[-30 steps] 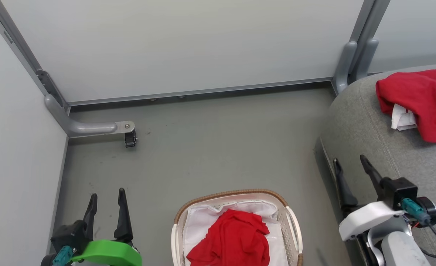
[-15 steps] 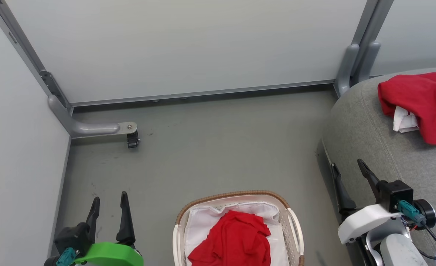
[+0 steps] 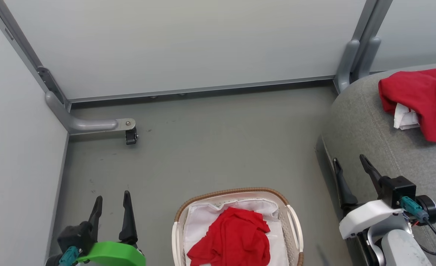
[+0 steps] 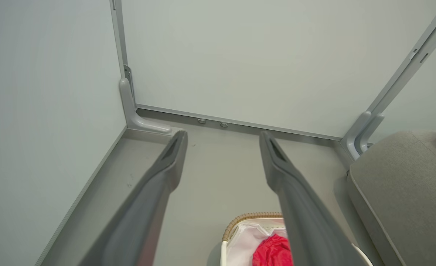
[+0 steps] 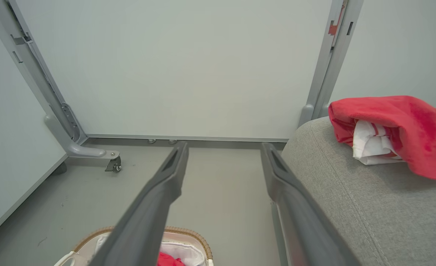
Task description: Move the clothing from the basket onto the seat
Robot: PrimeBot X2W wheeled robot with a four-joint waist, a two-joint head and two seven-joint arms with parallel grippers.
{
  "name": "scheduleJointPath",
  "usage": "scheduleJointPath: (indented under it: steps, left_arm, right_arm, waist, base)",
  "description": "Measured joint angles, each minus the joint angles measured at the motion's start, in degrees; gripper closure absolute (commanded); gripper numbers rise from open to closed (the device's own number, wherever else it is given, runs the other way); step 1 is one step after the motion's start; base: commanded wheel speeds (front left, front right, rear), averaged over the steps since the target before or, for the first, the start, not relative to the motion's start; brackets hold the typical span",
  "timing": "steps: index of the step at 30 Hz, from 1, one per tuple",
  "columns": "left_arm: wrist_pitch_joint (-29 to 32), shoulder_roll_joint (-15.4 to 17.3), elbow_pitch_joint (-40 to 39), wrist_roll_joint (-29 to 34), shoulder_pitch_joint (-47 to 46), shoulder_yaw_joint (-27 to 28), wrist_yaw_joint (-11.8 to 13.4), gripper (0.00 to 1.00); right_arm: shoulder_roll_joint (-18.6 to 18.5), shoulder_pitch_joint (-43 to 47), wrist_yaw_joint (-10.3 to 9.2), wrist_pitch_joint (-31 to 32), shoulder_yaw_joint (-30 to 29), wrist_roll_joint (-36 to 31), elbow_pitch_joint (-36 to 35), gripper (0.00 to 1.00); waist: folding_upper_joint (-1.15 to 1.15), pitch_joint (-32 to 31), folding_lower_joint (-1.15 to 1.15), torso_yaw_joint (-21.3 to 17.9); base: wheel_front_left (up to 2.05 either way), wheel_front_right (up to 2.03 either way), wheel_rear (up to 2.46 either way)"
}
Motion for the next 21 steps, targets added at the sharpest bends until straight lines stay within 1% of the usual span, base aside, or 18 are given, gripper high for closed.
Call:
scheduleJointPath:
  steps: [4,8,10,13,17,21]
  left_arm:
    - [0.00,0.00,0.51,2.07,-2.22,-1.04,-0.64,0.00]
    - [-0.01,-0.01,2.72,5.13,-6.99,-4.05,-2.10,0.00]
    - [-0.01,-0.01,5.45,6.80,-10.13,-7.08,-2.90,0.00]
    - [0.87,-0.14,11.81,9.73,-16.55,-12.35,-4.00,0.00]
    - [3.03,-0.11,18.93,10.22,-23.93,-18.73,-4.52,0.00]
    - [4.35,-0.18,25.41,10.14,-30.06,-26.79,-5.00,0.00]
  right_arm:
    - [0.01,-1.32,0.00,0.00,-0.78,-0.08,-0.78,0.00]
    - [0.02,-3.59,0.00,0.00,-2.87,-0.65,-2.27,0.00]
    - [-0.01,-4.91,0.00,0.00,-4.67,-1.12,-3.10,0.00]
    - [-0.01,-7.44,0.00,0.00,-6.87,-1.75,-4.69,0.00]
    - [-0.04,-11.12,0.00,0.00,-9.04,-1.53,-6.91,0.00]
    - [-0.03,-14.64,0.00,0.00,-9.26,-0.27,-8.38,0.00]
  waist:
    - [0.00,1.21,0.00,-0.17]
    - [0.00,3.32,0.00,-0.33]
    - [0.00,4.67,0.00,-0.35]
    - [0.00,7.38,0.00,-0.37]
    - [0.00,11.20,0.00,-0.58]
    - [0.00,15.77,0.00,-1.12]
  base:
    - [0.00,0.00,0.00]
    - [0.00,0.00,0.00]
    - [0.00,0.00,0.00]
    - [0.00,0.00,0.00]
    - [0.00,0.00,0.00]
    - [0.00,0.00,0.00]
